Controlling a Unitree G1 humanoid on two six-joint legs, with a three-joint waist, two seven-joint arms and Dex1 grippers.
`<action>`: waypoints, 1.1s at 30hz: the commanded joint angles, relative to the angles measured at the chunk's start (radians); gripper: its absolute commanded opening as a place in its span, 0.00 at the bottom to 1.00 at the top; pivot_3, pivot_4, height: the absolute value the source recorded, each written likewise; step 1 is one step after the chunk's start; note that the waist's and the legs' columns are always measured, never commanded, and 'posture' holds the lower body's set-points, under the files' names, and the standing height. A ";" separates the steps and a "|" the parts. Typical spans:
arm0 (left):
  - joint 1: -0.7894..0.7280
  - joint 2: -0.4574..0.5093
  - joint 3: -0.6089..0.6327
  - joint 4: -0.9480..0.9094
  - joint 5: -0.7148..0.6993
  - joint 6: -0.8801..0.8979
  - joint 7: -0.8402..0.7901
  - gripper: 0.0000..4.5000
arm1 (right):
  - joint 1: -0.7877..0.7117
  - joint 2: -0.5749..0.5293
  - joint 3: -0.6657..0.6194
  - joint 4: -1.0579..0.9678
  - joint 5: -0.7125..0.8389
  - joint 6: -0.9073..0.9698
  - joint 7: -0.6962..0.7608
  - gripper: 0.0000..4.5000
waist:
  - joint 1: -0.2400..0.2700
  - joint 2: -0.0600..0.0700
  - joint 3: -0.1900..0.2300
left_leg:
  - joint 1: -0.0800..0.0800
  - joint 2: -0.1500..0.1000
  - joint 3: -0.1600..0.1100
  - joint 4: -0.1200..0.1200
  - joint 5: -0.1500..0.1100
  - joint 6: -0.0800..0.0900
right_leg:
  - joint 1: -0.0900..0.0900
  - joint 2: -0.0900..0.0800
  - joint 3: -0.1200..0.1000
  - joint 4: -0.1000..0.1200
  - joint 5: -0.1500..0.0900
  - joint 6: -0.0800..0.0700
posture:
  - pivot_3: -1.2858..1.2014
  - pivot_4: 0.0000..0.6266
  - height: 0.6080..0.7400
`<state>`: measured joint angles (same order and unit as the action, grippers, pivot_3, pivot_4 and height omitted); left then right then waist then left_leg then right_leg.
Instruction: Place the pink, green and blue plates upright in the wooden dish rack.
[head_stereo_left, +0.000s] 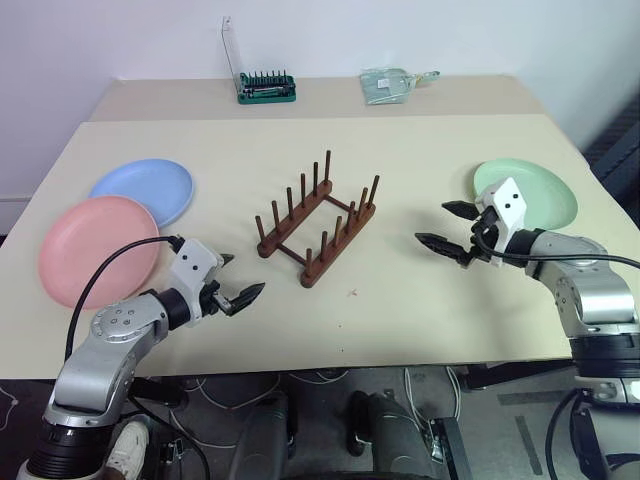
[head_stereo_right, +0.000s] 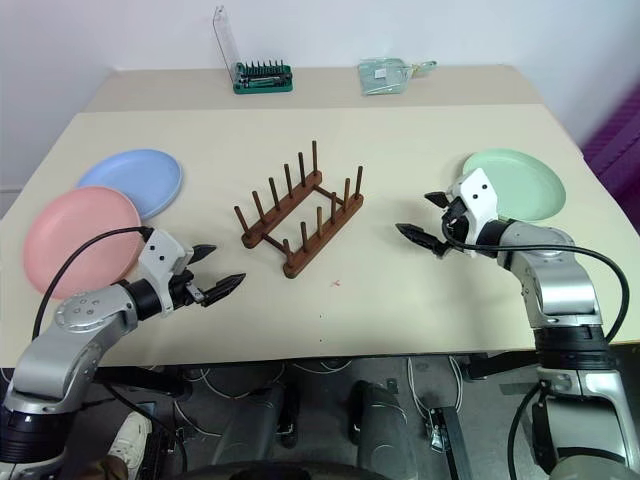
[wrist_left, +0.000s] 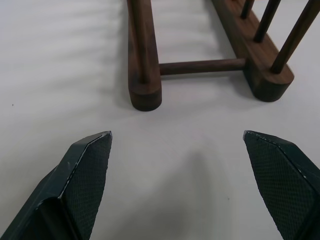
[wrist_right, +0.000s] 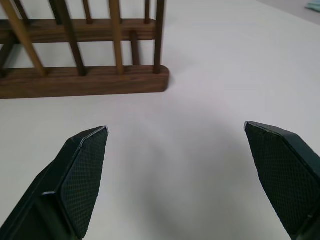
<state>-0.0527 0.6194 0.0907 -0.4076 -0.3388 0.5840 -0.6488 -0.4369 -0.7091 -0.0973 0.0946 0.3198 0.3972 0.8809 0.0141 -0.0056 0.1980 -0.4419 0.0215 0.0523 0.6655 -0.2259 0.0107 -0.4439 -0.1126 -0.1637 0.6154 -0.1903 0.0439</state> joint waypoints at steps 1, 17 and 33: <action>-0.013 0.007 -0.008 -0.019 0.001 -0.012 -0.004 0.96 | -0.007 0.005 -0.017 0.000 -0.004 -0.030 -0.011 1.00 | 0.000 0.000 0.000 | 0.000 0.000 0.000 0.000 0.000 0.000 | 0.000 0.000 0.000 0.000 0.000 0.000 | 0.52 0.24 0.92; -0.047 0.000 -0.239 -0.011 0.037 -0.017 -0.105 0.96 | 0.014 0.014 -0.016 -0.023 0.005 -0.034 -0.014 1.00 | 0.003 0.000 0.000 | 0.000 0.000 0.000 0.000 0.000 0.000 | 0.000 0.000 0.000 0.000 0.000 -0.001 | 0.52 0.24 0.92; -0.125 -0.339 -0.368 0.178 0.237 -0.111 0.178 0.55 | 0.022 0.014 -0.032 -0.028 0.003 -0.052 -0.047 1.00 | 0.007 0.002 -0.001 | 0.001 0.000 0.000 0.002 0.000 0.000 | 0.002 0.000 0.000 0.001 0.001 0.002 | 0.52 0.24 0.92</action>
<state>-0.1927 0.2808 -0.2612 -0.2369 -0.1054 0.4795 -0.4658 -0.4122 -0.6865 -0.0954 0.1096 0.3180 0.3627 0.8404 0.0210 -0.0036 0.1970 -0.4410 0.0211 0.0519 0.6673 -0.2257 0.0112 -0.4422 -0.1128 -0.1636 0.6168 -0.1889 0.0464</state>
